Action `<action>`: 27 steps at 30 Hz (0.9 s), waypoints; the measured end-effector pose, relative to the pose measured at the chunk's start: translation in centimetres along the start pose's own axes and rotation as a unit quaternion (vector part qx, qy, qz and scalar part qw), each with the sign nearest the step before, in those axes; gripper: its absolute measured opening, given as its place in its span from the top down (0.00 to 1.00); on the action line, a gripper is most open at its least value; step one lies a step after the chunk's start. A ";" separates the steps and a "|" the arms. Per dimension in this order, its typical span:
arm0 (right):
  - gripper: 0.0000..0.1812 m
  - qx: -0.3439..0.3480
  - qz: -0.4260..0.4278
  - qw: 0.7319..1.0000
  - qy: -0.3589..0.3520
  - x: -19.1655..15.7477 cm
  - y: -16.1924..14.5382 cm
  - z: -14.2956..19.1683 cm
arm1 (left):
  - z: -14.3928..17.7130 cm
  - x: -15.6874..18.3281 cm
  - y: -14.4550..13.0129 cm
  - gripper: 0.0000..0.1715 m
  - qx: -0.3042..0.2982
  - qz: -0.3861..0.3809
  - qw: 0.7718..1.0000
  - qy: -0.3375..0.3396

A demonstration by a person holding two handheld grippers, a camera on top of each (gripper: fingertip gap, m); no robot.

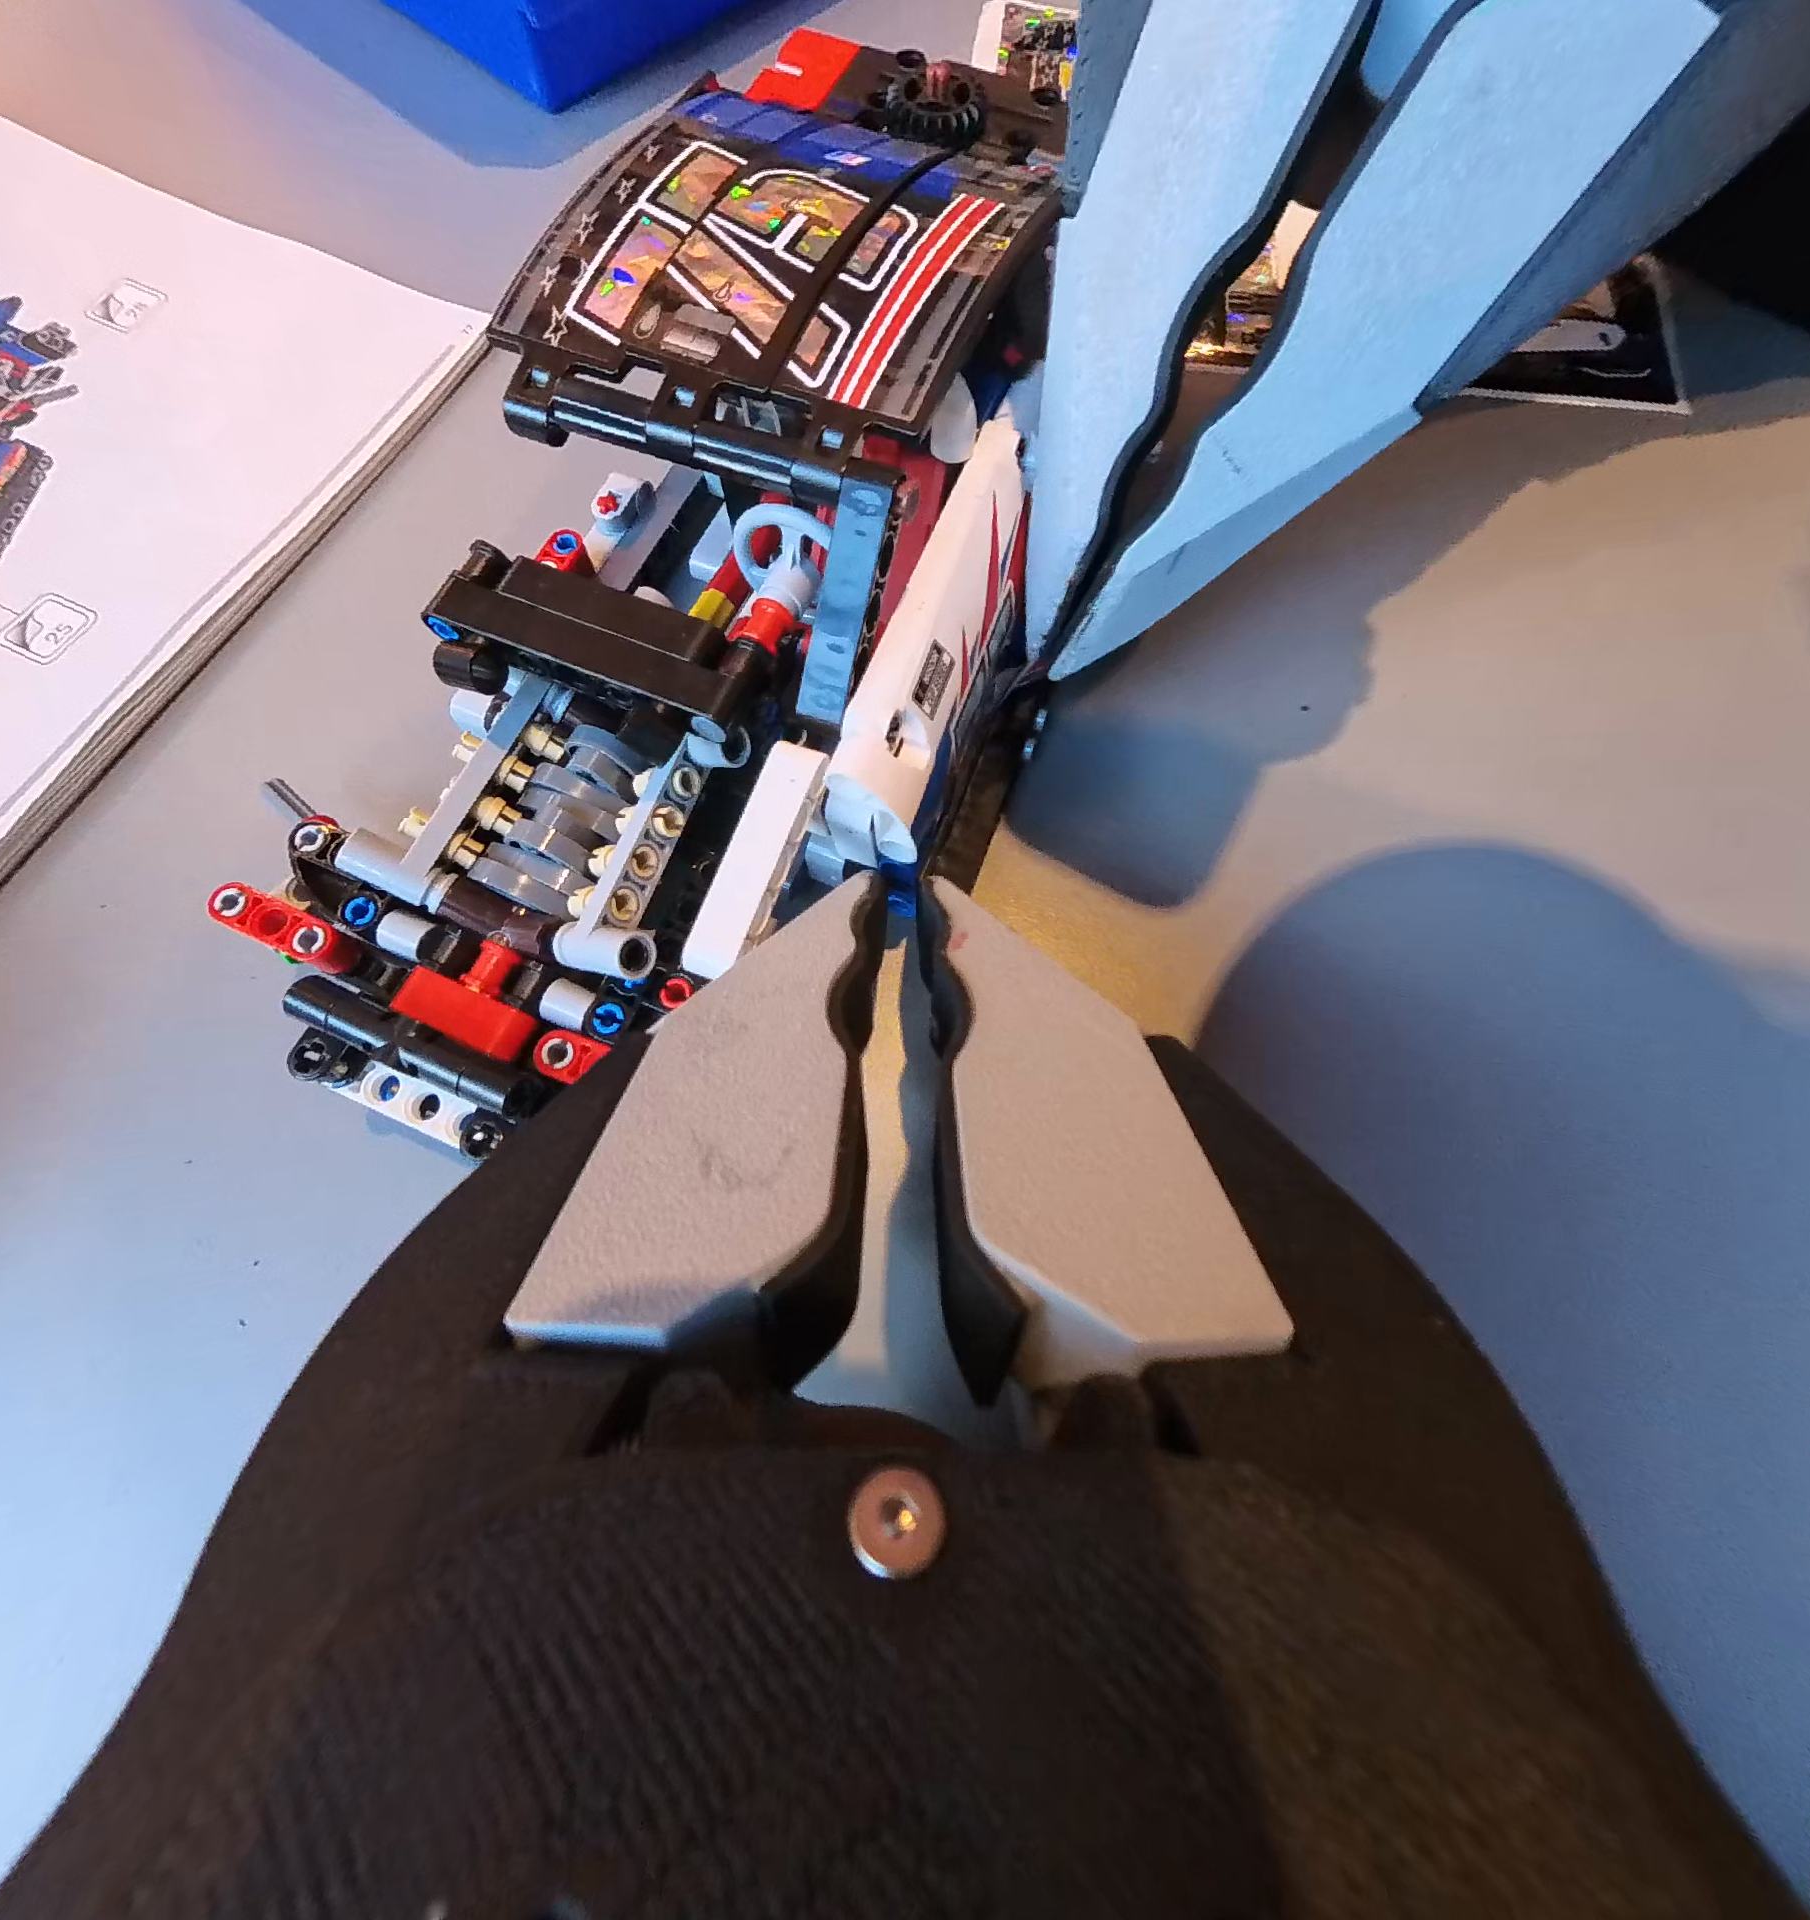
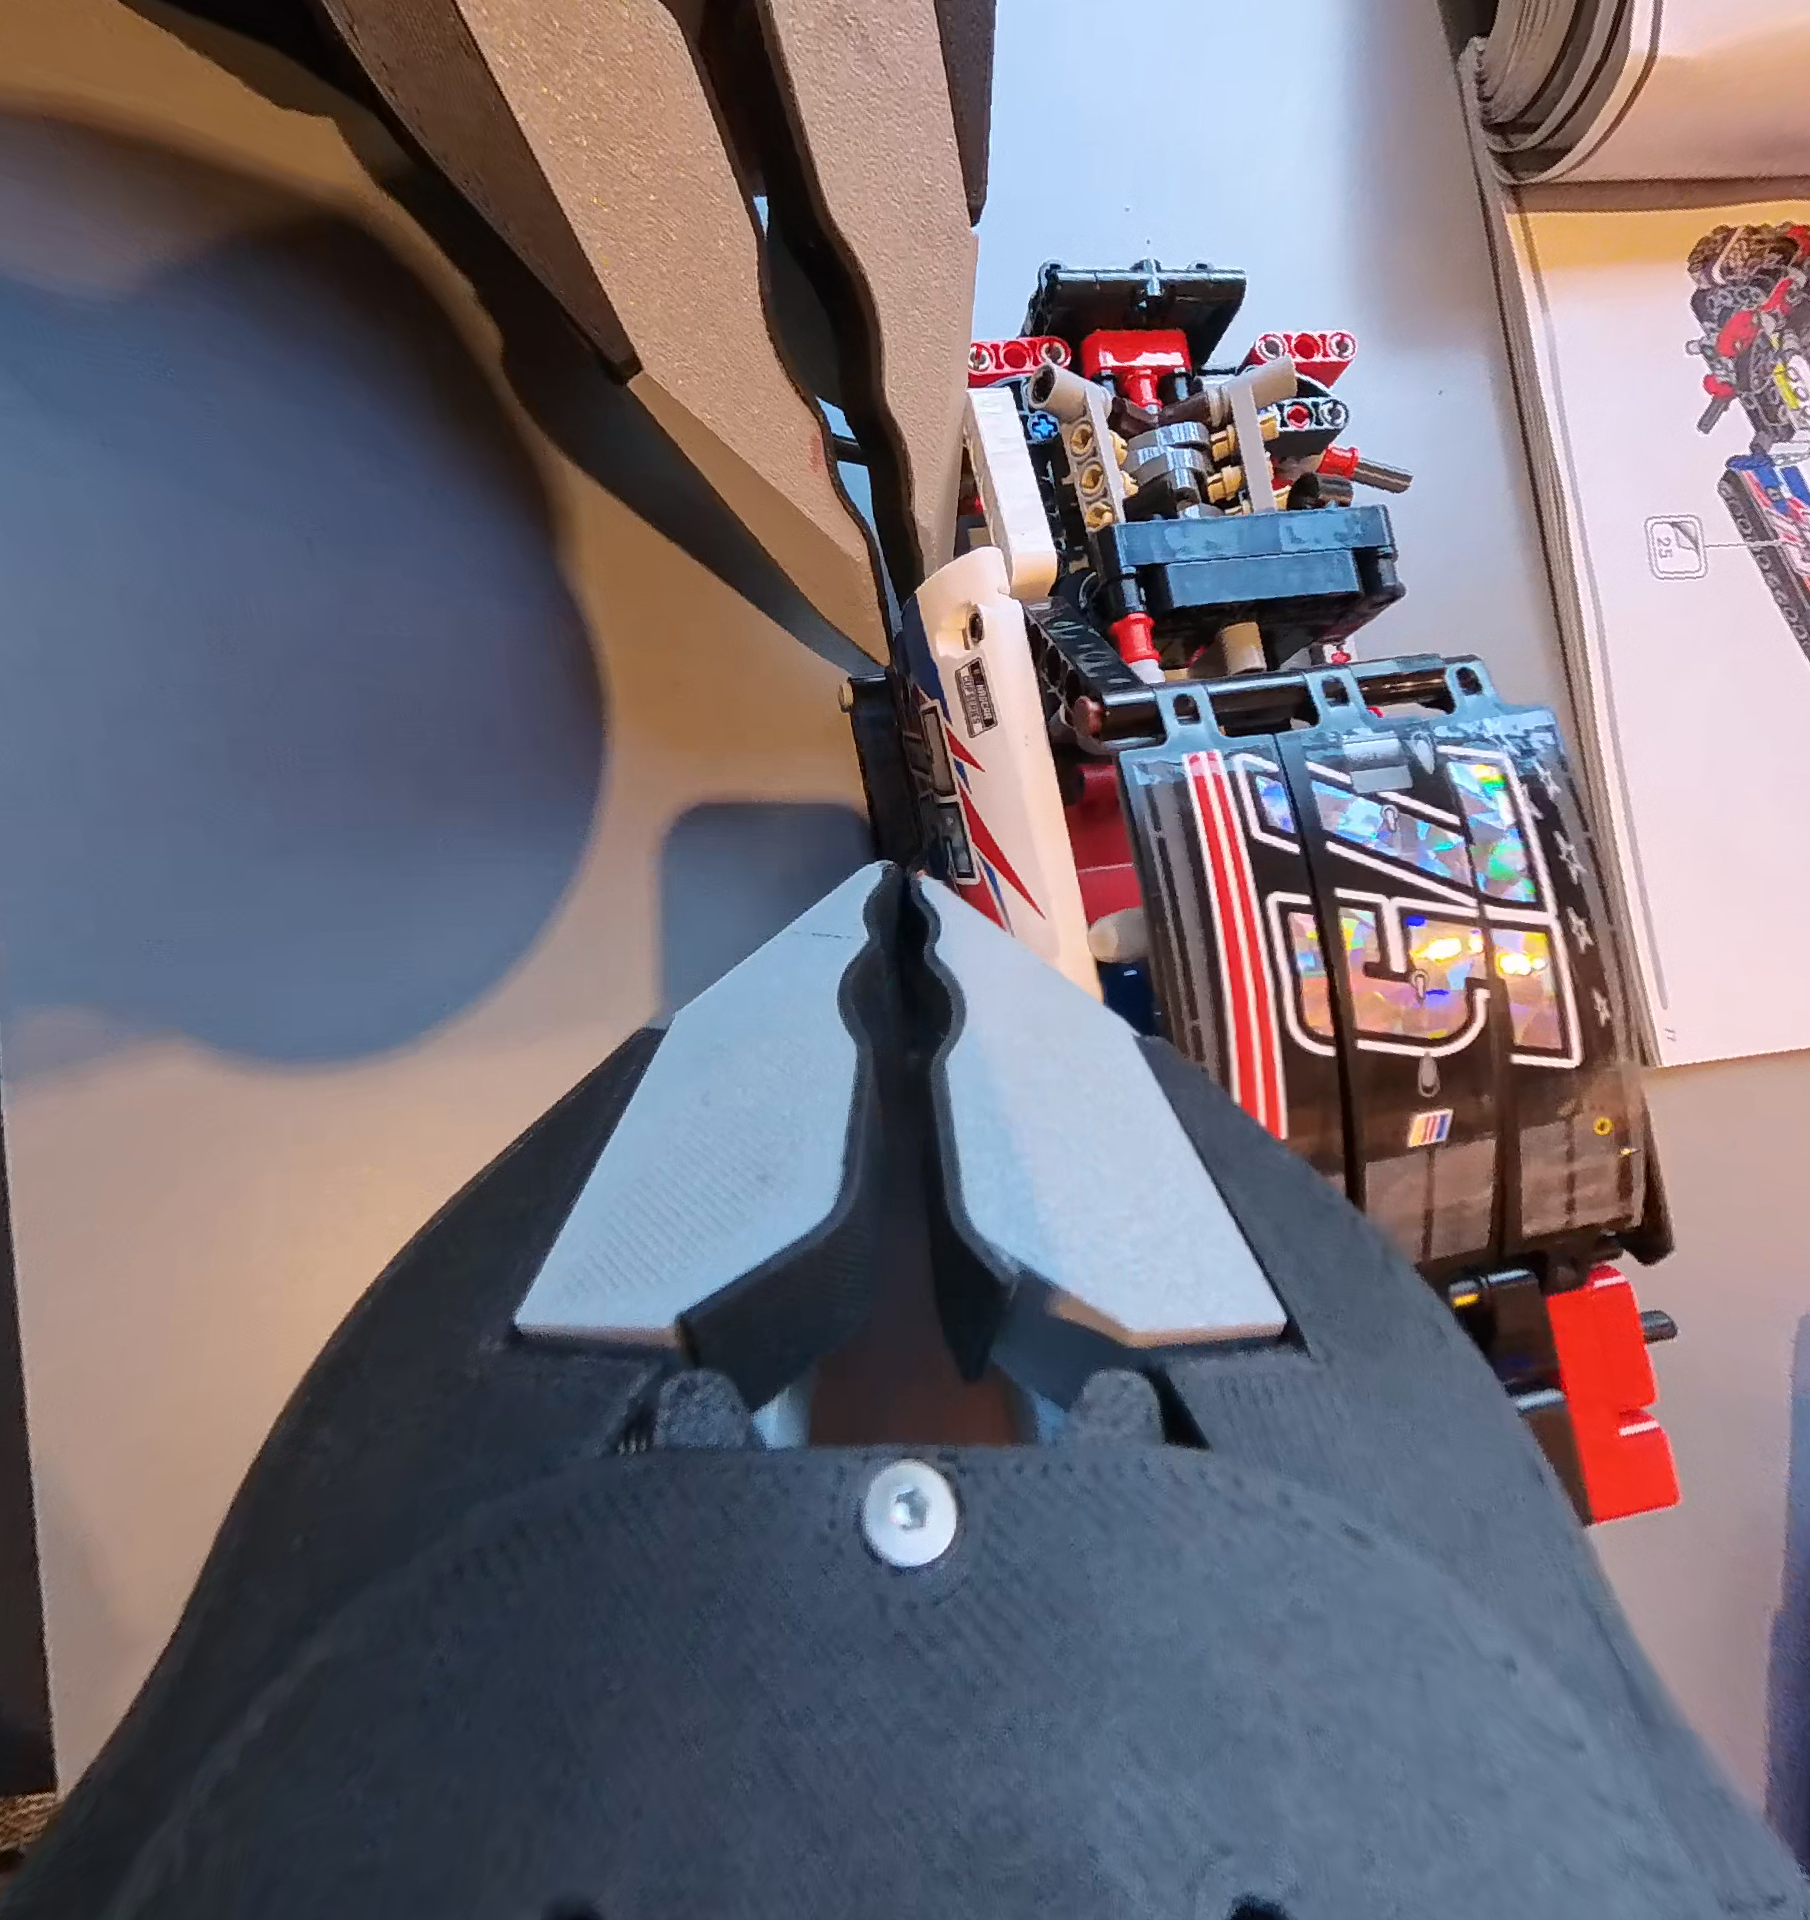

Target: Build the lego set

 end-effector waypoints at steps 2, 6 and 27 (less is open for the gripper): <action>1.00 -0.001 -0.006 1.000 -0.003 0.0 -0.1 0.0 | 0.0 0.0 0.0 0.99 0.000 -0.001 1.000 0.001; 1.00 -0.002 -0.011 1.000 -0.008 0.1 -0.1 0.0 | 0.0 0.0 0.0 0.99 0.001 -0.002 1.000 0.003; 1.00 -0.010 -0.023 0.999 -0.035 0.3 -0.5 0.1 | -0.1 -0.3 -0.2 1.00 -0.008 -0.002 1.000 0.016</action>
Point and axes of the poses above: each gripper's, where its closed fingertips meet, z back along the fingers, y out of its top, x = y × z across the jaws, the point moved 1 cm from there along z, back along the fingers, and after that the axes turned 14 degrees about z, right-handed, at the moved point
